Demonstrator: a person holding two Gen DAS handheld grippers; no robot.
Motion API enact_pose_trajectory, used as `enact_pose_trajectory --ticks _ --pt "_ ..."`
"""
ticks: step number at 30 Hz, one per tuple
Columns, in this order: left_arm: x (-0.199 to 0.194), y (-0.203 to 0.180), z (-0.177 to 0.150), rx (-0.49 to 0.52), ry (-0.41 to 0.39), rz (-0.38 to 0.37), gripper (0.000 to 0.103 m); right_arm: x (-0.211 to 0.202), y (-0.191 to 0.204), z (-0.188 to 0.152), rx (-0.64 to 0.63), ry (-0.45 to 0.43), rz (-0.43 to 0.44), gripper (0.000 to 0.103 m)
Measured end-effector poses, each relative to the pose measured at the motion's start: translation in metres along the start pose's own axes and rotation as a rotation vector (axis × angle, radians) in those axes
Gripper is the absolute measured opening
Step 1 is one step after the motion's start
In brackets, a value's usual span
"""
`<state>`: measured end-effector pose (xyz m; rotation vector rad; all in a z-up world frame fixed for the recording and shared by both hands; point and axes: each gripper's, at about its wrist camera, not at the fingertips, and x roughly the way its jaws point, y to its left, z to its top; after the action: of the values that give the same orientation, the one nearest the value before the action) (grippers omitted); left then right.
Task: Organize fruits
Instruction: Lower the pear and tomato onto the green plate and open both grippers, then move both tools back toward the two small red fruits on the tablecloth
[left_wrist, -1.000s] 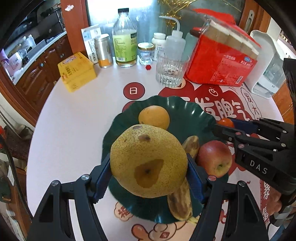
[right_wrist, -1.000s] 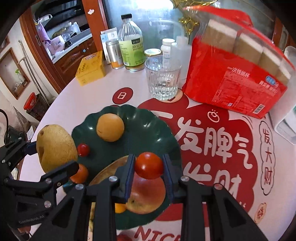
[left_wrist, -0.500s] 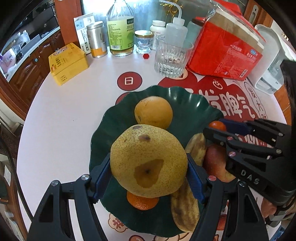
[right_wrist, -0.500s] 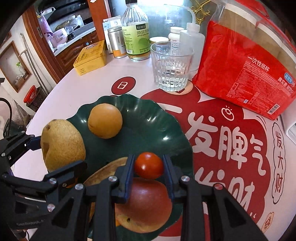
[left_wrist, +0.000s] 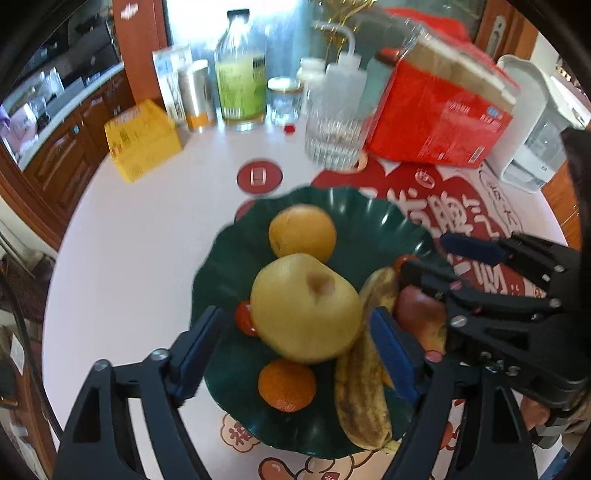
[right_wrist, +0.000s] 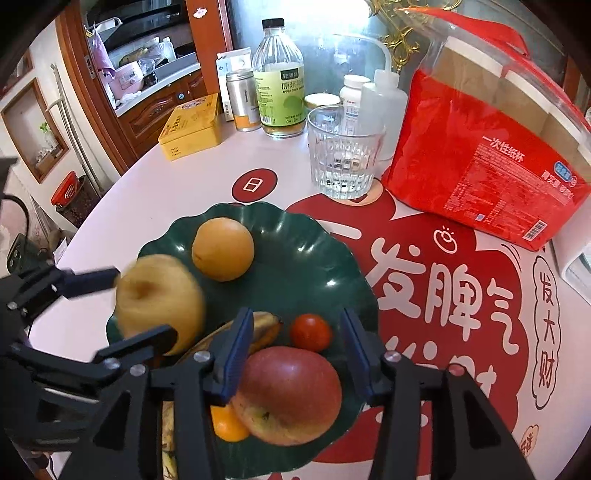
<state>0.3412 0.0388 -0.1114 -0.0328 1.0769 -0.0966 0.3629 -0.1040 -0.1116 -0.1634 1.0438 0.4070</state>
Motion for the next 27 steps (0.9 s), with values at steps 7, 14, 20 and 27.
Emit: enact_pose_trajectory --ticks 7,14,20,27 --pt "-0.025 -0.009 0.003 0.032 -0.039 0.017 0.087 -0.016 -0.001 -0.003 0.007 -0.019 -0.003 0.050" --pt "-0.051 -0.016 -0.004 0.045 -0.076 0.020 0.090 -0.036 0.002 -0.009 0.017 -0.039 -0.008 0.050" --pt "-0.072 -0.019 -0.013 0.053 -0.090 0.012 0.094 -0.057 0.008 -0.016 0.017 -0.054 -0.013 0.050" --pt "-0.101 -0.020 -0.026 0.050 -0.118 0.011 0.095 -0.092 0.016 -0.025 0.023 -0.091 -0.020 0.054"
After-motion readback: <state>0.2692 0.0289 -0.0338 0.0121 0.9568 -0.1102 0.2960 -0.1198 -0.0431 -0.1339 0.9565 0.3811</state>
